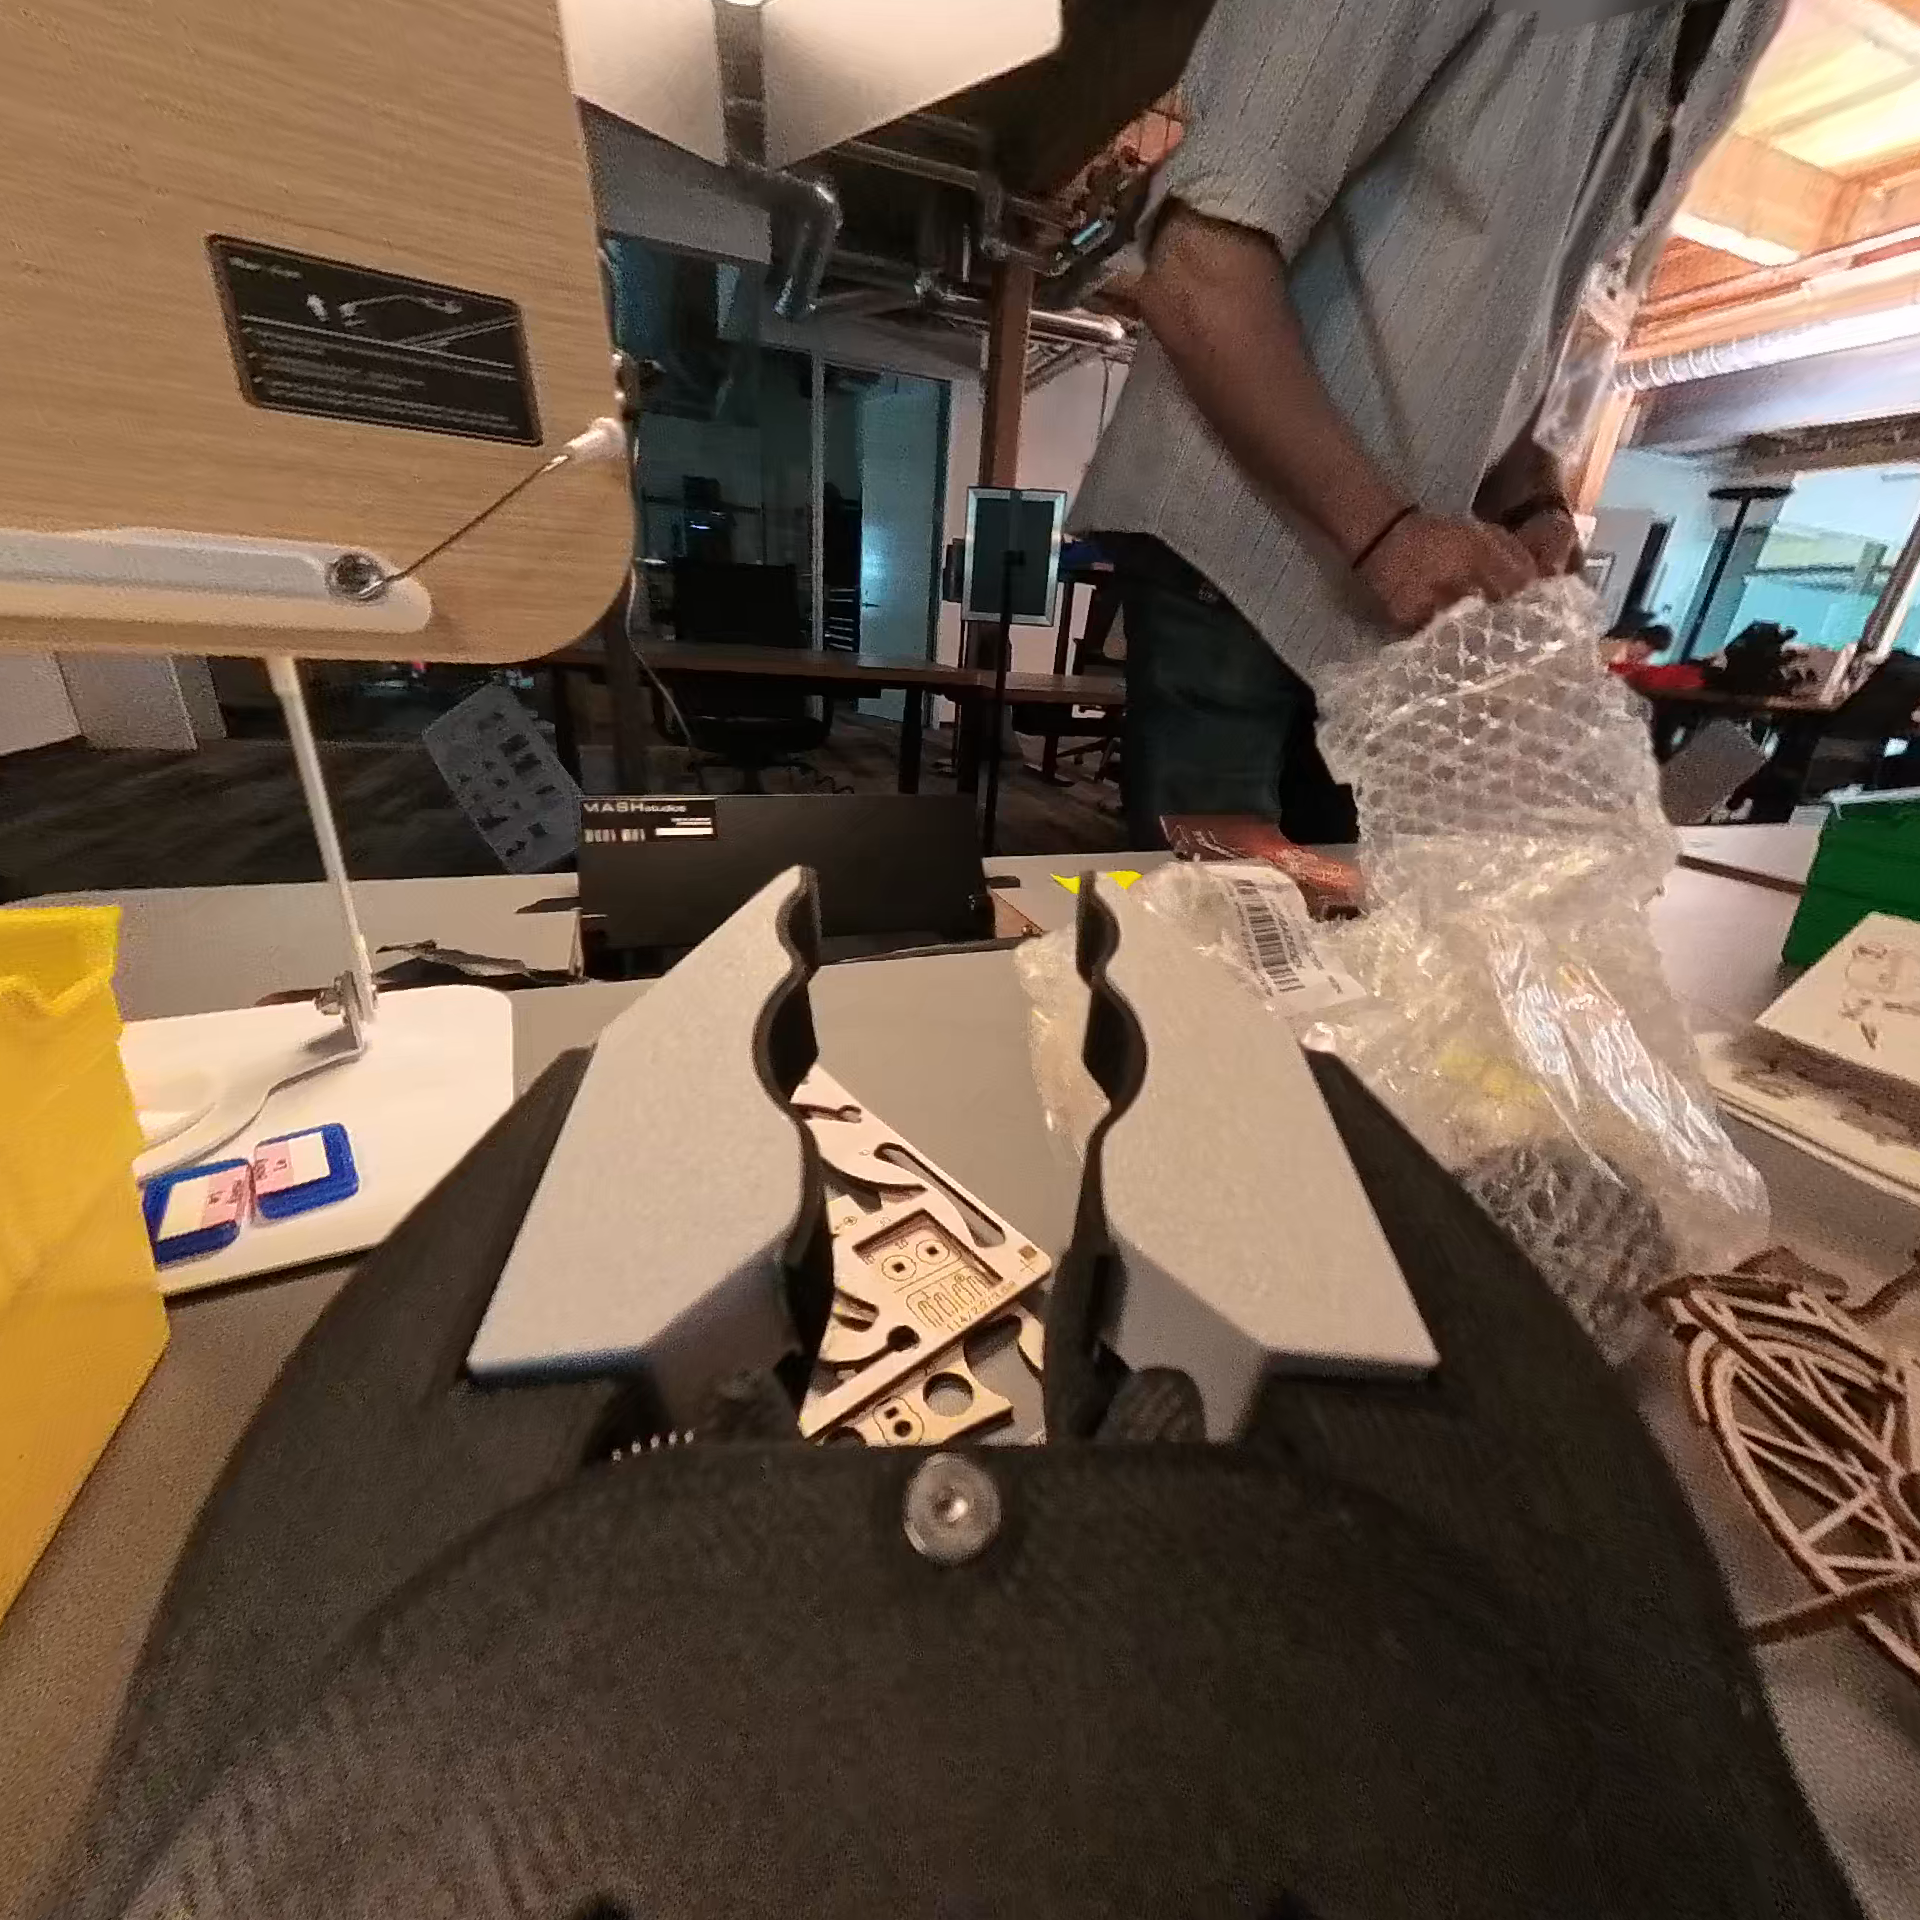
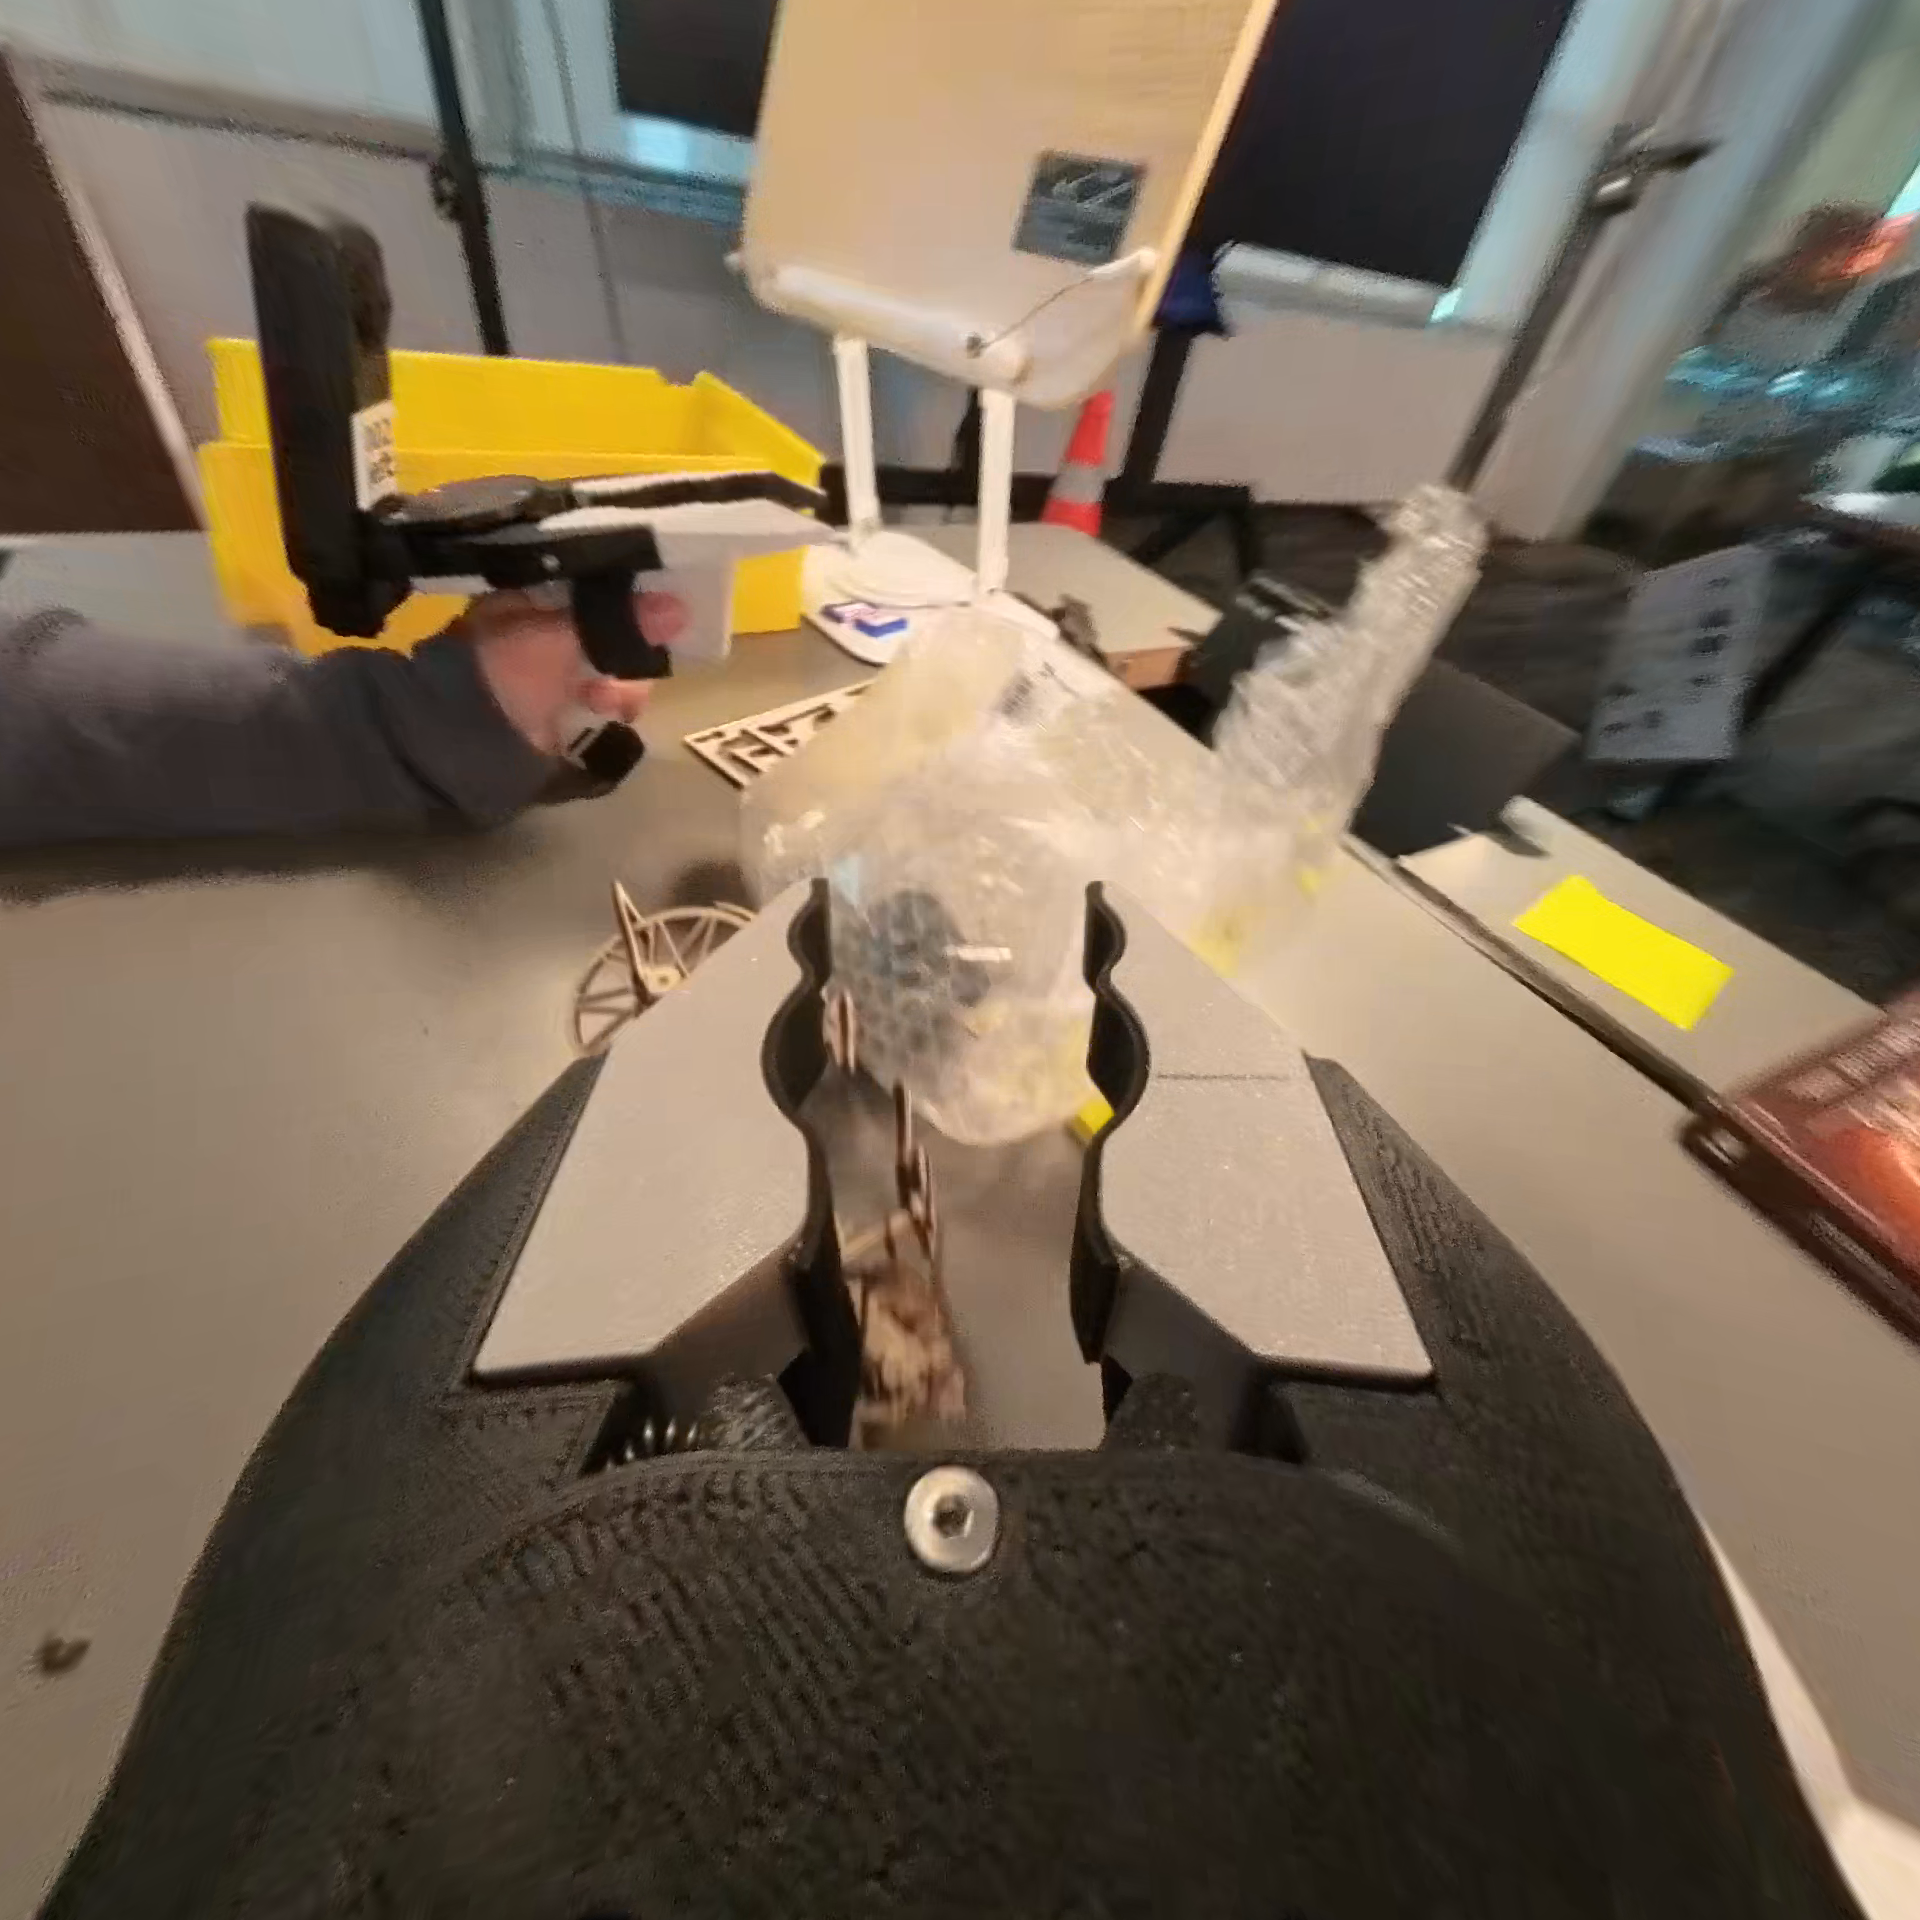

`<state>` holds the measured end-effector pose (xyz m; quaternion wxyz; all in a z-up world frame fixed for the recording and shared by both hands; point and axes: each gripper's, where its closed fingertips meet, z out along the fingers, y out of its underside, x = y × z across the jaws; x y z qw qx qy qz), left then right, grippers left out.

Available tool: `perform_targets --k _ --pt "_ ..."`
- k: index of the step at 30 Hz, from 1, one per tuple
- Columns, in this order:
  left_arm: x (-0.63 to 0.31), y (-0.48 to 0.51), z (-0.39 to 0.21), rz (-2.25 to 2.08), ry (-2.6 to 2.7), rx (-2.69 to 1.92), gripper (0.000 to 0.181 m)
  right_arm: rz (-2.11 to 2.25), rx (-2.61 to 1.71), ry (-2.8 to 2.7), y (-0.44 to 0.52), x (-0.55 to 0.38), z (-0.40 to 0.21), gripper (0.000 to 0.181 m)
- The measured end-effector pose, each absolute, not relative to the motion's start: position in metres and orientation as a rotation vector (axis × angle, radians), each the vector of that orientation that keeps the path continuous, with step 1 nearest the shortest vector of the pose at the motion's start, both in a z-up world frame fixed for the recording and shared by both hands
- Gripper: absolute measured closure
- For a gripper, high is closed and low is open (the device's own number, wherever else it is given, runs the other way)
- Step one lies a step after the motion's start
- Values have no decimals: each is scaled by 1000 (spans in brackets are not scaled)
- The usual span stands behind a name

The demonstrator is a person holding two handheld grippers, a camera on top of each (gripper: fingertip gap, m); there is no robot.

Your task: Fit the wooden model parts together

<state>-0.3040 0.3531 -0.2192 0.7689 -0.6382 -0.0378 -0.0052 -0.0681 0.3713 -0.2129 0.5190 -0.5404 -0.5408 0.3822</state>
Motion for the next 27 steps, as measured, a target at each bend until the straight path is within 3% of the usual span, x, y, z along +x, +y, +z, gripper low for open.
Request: perform_targets --k 11,16,19,23,27 --pt "-293 355 -221 -19 -12 -1400 136 907 -1502 -1748 391 -148 -236 119" --pt "-275 360 -226 -144 46 -1440 130 864 -1545 -1781 396 -150 -251 121" --pt "-258 366 -236 -322 59 -1520 115 851 -1608 -1767 402 -147 -257 137" --pt "-248 369 -246 -472 32 -1617 104 861 -1633 -1756 404 -144 -258 181" --pt "-245 371 -247 -498 35 -1656 108 689 -1536 -1699 420 -150 -251 181"
